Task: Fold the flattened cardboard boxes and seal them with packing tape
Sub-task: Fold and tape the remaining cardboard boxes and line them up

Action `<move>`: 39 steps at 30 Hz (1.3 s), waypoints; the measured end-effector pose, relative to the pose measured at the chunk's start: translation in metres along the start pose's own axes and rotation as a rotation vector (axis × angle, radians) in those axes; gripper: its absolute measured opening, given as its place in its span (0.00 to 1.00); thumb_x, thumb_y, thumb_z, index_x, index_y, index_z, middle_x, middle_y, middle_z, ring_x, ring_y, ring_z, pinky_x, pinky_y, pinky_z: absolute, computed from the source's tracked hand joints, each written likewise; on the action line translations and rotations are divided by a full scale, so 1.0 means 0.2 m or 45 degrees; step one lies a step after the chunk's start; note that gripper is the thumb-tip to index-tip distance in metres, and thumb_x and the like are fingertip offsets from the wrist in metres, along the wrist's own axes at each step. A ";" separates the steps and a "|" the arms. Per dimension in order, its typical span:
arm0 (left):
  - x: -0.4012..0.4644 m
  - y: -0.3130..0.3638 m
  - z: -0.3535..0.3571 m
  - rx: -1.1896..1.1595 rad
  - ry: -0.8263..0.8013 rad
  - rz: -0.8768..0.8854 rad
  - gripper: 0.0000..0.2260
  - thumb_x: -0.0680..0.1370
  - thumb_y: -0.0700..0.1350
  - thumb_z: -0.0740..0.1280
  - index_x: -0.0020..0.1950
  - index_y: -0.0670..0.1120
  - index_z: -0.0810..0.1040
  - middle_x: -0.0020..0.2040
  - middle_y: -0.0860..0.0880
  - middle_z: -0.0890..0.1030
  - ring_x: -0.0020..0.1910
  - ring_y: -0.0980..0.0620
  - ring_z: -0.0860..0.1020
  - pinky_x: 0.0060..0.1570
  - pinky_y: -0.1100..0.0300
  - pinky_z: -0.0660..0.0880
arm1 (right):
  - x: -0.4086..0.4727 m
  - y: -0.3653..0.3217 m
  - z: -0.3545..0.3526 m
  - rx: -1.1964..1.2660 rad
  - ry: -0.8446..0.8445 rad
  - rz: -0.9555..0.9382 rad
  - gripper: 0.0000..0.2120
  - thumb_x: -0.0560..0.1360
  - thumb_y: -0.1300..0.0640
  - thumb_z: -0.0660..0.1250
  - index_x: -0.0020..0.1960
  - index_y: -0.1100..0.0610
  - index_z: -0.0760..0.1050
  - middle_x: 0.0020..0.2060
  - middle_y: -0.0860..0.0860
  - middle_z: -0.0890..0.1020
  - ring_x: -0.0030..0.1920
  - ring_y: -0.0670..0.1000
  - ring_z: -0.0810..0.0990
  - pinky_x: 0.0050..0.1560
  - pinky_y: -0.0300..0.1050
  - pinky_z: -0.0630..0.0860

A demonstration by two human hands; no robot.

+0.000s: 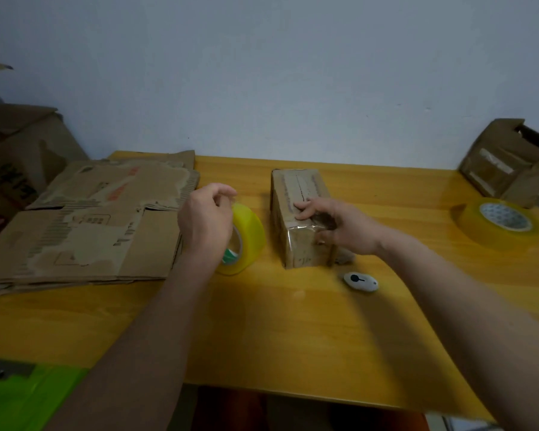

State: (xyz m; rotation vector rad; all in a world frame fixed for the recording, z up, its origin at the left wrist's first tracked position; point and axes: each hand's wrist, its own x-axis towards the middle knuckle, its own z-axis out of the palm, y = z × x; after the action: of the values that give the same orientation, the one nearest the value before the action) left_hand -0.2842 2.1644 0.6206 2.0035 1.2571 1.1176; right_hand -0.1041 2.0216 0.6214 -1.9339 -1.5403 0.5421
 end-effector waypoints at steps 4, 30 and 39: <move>-0.03 0.01 0.03 0.006 -0.004 0.133 0.09 0.80 0.40 0.63 0.43 0.53 0.75 0.40 0.52 0.82 0.39 0.50 0.78 0.36 0.59 0.68 | 0.04 -0.01 0.05 -0.036 0.160 0.084 0.17 0.67 0.61 0.76 0.52 0.54 0.74 0.63 0.47 0.76 0.64 0.49 0.71 0.65 0.48 0.70; -0.09 -0.17 0.18 0.091 -0.844 0.543 0.27 0.82 0.41 0.53 0.73 0.70 0.55 0.48 0.47 0.78 0.44 0.50 0.74 0.50 0.48 0.75 | 0.03 -0.09 0.21 -0.837 0.424 0.045 0.27 0.69 0.44 0.72 0.63 0.51 0.69 0.59 0.48 0.73 0.64 0.51 0.71 0.75 0.57 0.48; -0.08 -0.14 0.15 0.127 -0.930 0.490 0.27 0.83 0.41 0.54 0.74 0.68 0.56 0.48 0.48 0.77 0.35 0.54 0.72 0.35 0.60 0.68 | 0.11 -0.15 0.35 -0.883 0.645 0.158 0.19 0.72 0.48 0.67 0.58 0.58 0.71 0.54 0.54 0.76 0.59 0.57 0.74 0.73 0.58 0.55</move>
State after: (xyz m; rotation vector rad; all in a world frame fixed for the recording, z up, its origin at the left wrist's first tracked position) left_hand -0.2745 2.1611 0.5774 2.4613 0.5716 0.3765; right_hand -0.1658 2.0605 0.5924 -2.4232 -1.3661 -0.4875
